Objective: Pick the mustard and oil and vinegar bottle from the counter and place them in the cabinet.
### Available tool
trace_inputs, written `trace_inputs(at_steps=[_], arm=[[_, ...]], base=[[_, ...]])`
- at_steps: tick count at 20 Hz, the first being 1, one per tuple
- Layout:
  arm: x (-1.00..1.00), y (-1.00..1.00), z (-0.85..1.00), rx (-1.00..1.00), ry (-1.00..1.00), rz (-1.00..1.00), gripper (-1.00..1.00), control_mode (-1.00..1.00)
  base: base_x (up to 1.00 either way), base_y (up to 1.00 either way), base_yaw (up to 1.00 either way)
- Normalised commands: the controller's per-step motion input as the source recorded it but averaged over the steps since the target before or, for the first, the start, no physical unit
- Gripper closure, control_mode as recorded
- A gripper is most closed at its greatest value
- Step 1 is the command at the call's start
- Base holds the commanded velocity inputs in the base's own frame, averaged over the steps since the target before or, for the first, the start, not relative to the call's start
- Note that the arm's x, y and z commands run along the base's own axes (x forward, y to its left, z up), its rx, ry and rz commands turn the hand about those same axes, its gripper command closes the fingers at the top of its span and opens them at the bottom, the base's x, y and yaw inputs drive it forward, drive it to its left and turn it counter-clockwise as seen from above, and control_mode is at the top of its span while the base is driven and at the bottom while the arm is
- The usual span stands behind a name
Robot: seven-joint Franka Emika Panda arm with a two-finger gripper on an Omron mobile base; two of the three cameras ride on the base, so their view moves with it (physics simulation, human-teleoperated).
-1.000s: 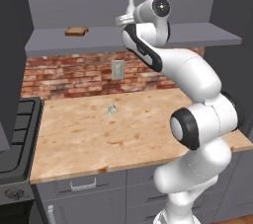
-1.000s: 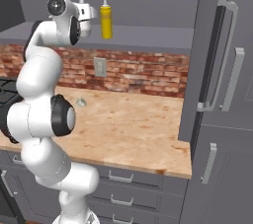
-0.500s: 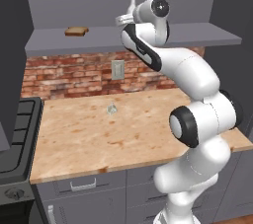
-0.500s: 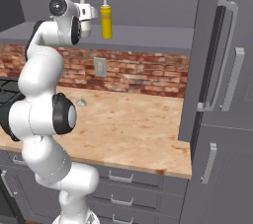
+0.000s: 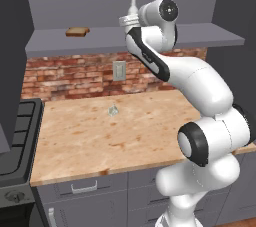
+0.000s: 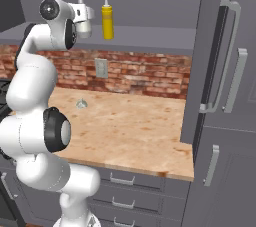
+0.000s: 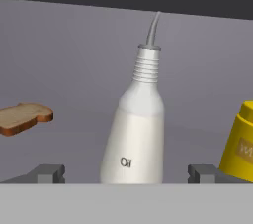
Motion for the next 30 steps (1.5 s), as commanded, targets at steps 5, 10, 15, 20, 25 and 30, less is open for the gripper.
trace_inputs(at_steps=[5,10,15,20,25,30], arm=[[-0.76,0.00,0.02,0.02,-0.06,0.00,-1.00,-1.00],[-0.75,0.00,0.00,0.01,-0.02,0.00,-1.00,-1.00],[-0.74,0.00,0.00,0.00,0.00,0.00,-1.00,-1.00],[-0.74,0.00,0.00,0.00,0.00,0.00,-1.00,-1.00],[-0.67,0.00,-0.15,0.00,0.00,0.00,-1.00,-1.00],[-0.54,0.00,-0.39,0.00,0.04,0.00,-1.00,-1.00]], base=[[0.00,0.00,0.00],[0.00,0.00,0.00],[0.00,0.00,0.00],[0.00,0.00,0.00],[0.00,0.00,0.00],[0.00,0.00,0.00]])
